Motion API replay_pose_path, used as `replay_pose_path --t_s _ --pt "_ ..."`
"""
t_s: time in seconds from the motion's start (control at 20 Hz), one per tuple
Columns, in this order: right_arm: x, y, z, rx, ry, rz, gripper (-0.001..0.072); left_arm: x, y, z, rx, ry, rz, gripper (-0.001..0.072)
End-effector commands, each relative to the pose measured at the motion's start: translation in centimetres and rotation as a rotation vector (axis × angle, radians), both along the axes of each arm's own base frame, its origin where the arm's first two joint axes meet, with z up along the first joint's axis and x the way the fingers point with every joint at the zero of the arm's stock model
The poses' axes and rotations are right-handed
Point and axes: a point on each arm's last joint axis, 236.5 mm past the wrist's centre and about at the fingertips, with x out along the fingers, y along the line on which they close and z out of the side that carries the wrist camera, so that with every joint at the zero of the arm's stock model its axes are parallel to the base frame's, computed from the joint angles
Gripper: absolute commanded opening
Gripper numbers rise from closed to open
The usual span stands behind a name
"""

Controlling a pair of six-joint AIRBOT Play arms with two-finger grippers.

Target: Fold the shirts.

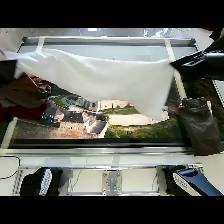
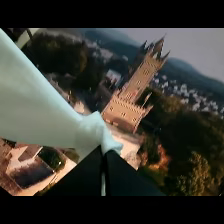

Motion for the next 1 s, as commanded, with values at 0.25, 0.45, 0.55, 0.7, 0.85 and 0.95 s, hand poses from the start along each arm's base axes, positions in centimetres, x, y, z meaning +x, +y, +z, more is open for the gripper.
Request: replay_pose_path --t_s 0.25,0.45,0.55,0.7,0.85,0.95 --pt "-4.4 -3.2 10.3 -0.004 -0.303 -0.107 0.0014 -4.2 -2.5 0.7 0.294 0.141 -0.124 0.0011" --pt "3.3 -1.3 -3.8 -0.074 0.169 -0.059 0.0014 -1.6 -3.1 -9.9 0.216 0.555 -0.355 0.0011" --pt "6.5 0.2 -13.2 -0.076 0.427 -0.02 0.0015 0.0 -3.6 -15.9 0.18 0.727 -0.433 0.0011" --pt "9.7 1.1 -25.3 -0.08 0.694 -0.029 0.0016 0.4 -4.7 -27.2 0.193 1.013 -0.513 0.0012" --pt "13.7 1.7 -33.1 -0.047 0.77 -0.076 0.0018 0.7 -6.1 -38.0 0.226 1.19 -0.523 0.0012" --pt "16.9 2.6 -35.6 0.029 0.734 -0.117 0.0118 1.8 -6.7 -42.7 0.218 1.239 -0.506 0.0012"
